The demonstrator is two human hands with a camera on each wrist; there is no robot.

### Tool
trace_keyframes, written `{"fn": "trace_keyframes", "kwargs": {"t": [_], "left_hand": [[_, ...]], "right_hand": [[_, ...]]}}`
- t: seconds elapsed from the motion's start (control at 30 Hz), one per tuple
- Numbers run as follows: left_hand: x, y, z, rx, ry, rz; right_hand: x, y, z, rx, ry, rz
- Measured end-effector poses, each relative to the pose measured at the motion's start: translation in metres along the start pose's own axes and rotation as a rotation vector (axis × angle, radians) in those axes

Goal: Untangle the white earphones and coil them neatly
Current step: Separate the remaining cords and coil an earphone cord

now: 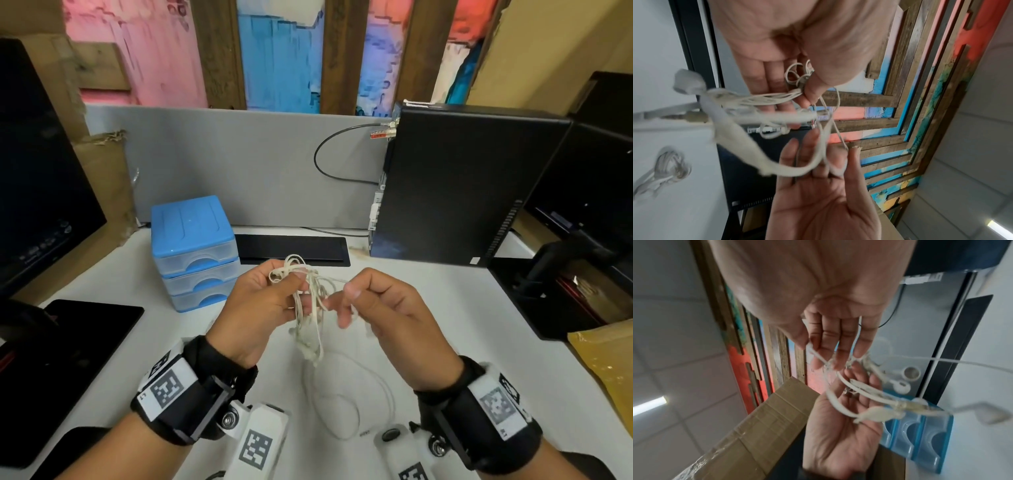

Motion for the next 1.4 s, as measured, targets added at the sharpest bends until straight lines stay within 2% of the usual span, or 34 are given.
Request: {"fn": "trace_keyframes", "kwargs": {"t": [0.1, 0.2, 0.23, 0.3, 0.37, 0.43, 0.5, 0.6, 0.73, 0.83, 0.9, 0.97, 1.03, 1.07, 1.1, 1.13, 1.2, 1.27, 1.3, 1.4], "left_hand": [[-0.007, -0.004, 0.011, -0.057, 0.009, 0.002], [-0.005, -0.004, 0.009, -0.039, -0.032, 0.001], [-0.003, -0.003, 0.006, -0.026, -0.046, 0.004], [0.005, -0.002, 0.002, -0.008, -0.065, 0.015], [0.012, -0.004, 0.000, -0.003, -0.084, 0.030], [0.017, -0.007, 0.000, -0.017, -0.102, 0.048], [0.017, -0.009, 0.000, -0.038, -0.108, 0.065], [0.015, -0.008, 0.007, -0.063, -0.113, 0.067], [0.017, -0.008, 0.008, -0.051, -0.139, 0.069], [0.010, -0.013, 0.012, -0.068, -0.117, 0.036], [0.003, -0.016, 0.016, -0.070, -0.102, 0.006], [-0.001, -0.016, 0.017, -0.077, -0.107, -0.011], [0.000, -0.016, 0.019, -0.089, -0.124, -0.014], [0.000, -0.016, 0.021, -0.098, -0.133, -0.019], [-0.002, -0.017, 0.023, -0.112, -0.139, -0.027], [-0.004, -0.018, 0.026, -0.126, -0.140, -0.035], [-0.012, -0.020, 0.032, -0.133, -0.131, -0.060], [-0.017, -0.019, 0.034, -0.127, -0.140, -0.096], [-0.019, -0.018, 0.034, -0.132, -0.150, -0.105], [-0.024, -0.019, 0.039, -0.161, -0.147, -0.129]], "right_hand": [[0.002, -0.001, 0.018, -0.167, 0.196, 0.051], [0.011, 0.003, 0.035, -0.486, 0.536, 0.220], [0.014, 0.005, 0.038, -0.584, 0.551, 0.259], [0.016, 0.007, 0.048, -0.680, 0.346, 0.265], [0.011, -0.001, 0.053, -0.648, -0.003, 0.125], [0.000, -0.009, 0.049, -0.581, -0.233, -0.054], [-0.013, -0.008, 0.047, -0.583, -0.326, -0.127], [-0.029, 0.000, 0.045, -0.607, -0.411, -0.147], [-0.021, -0.001, 0.046, -0.521, -0.396, -0.154], [0.009, -0.005, 0.061, -0.631, 0.008, -0.068], [0.022, -0.006, 0.069, -0.697, 0.136, 0.011], [0.020, -0.008, 0.073, -0.664, -0.056, -0.024], [0.016, -0.014, 0.069, -0.529, -0.288, -0.124], [0.016, -0.014, 0.068, -0.489, -0.310, -0.154], [0.017, -0.013, 0.073, -0.502, -0.240, -0.138], [0.020, -0.011, 0.079, -0.555, -0.069, -0.072], [0.029, -0.003, 0.090, -0.717, 0.233, 0.082], [0.033, 0.005, 0.094, -0.819, 0.212, 0.189], [0.035, 0.004, 0.094, -0.825, 0.144, 0.211], [0.028, -0.013, 0.083, -0.555, -0.317, 0.010]]}}
Point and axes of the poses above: each hand's wrist, its own y-axis away from the middle knuckle, its own z-axis out of the back of the hand, x = y × z, the point moved 6 cm from there along -y, towards the middle knuckle, and after that the axes turned 6 degrees about -z, right-handed, at the moved point
